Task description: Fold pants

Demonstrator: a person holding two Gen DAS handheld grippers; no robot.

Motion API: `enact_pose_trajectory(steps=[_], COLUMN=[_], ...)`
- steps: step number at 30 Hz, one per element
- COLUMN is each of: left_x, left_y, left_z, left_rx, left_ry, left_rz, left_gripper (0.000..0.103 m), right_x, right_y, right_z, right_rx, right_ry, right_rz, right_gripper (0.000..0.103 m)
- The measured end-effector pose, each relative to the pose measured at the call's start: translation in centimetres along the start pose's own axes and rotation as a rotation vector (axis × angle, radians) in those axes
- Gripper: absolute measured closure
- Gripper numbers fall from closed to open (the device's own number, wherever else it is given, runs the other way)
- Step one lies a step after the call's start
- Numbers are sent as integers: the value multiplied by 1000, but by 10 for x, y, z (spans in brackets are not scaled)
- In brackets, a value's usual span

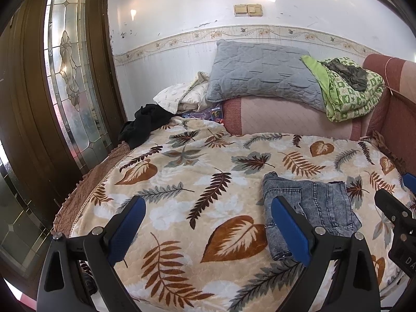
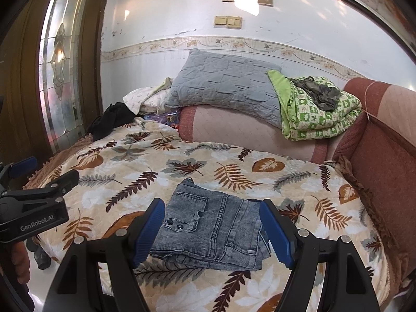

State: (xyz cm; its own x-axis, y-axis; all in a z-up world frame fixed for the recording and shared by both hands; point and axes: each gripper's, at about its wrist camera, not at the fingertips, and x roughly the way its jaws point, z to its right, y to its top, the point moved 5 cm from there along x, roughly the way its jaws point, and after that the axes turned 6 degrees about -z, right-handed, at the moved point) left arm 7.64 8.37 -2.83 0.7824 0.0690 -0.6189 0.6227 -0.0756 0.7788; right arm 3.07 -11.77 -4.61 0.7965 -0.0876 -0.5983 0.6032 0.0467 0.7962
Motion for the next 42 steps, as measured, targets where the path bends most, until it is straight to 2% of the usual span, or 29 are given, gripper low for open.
enact_pose_trajectory(steps=[18, 42], left_x=[-11, -14], left_y=[0, 0], left_z=[13, 14], left_rx=[25, 13], left_ry=[-8, -41], left_rz=[10, 5], left_gripper=[6, 6], right_x=[-11, -14], right_y=[-3, -2], right_z=[19, 17], right_rx=[54, 54], right_ry=[-6, -7], right_rz=[32, 34], right_gripper=[25, 25])
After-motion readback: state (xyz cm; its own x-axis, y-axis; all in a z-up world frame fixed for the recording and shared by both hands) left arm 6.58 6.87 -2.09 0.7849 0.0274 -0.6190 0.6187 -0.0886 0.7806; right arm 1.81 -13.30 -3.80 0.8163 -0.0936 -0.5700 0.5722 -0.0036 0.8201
